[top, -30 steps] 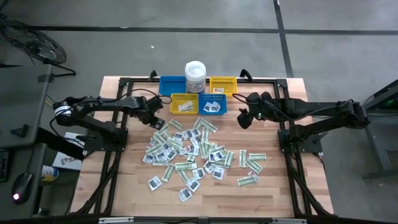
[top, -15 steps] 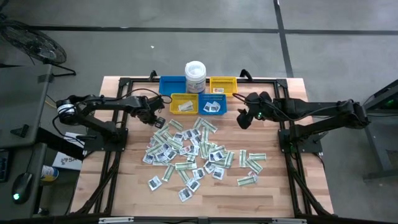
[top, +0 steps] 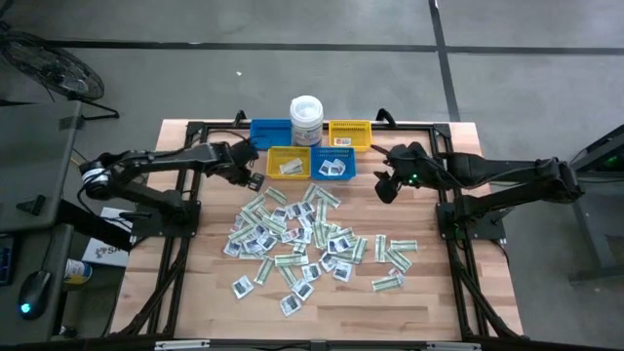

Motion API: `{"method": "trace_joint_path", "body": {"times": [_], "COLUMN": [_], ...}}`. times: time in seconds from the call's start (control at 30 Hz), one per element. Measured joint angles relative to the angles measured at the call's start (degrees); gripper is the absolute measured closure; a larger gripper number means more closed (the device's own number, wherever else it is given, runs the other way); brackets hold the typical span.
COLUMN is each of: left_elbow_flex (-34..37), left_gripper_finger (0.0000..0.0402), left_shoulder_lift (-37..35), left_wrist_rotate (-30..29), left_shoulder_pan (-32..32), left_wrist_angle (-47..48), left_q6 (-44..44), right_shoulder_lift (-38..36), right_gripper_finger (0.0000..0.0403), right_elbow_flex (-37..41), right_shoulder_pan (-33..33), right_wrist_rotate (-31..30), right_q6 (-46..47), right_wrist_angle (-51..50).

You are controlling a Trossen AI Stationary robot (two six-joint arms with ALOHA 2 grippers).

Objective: Pick & Place First Aid Supplies
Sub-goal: Put the orange ointment pack into the right yellow bin

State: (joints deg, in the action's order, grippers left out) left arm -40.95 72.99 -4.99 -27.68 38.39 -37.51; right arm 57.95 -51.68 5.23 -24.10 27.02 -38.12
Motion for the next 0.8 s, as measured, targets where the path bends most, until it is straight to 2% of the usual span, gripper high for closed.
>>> {"method": "trace_joint_path", "body": {"times": [0.33,0.63,0.8], "left_elbow_flex": [-9.9,-13.4,-13.4], "left_gripper_finger": [0.0401,0.0401,0.0401], "left_shoulder_lift": [-3.3,-3.3,-3.3], "left_wrist_rotate": [3.9,-2.0,-3.3], "left_shoulder_pan": [6.8,12.7,14.3], "left_wrist_angle": [0.8,-0.5,-7.5], "left_q6": [6.0,11.0,17.6], "right_shoulder_lift": [-6.6,-7.6,-4.9], "right_gripper_finger": [0.0192,0.0192,0.0192], "right_elbow_flex": [0.0,0.0,0.0], "right_shoulder_pan": [0.0,0.0,0.0], "right_wrist_rotate": [4.6,5.5,6.7], "right_q6": [7.0,6.0,1.1], "right_wrist_angle": [0.1,0.1,4.2]}}
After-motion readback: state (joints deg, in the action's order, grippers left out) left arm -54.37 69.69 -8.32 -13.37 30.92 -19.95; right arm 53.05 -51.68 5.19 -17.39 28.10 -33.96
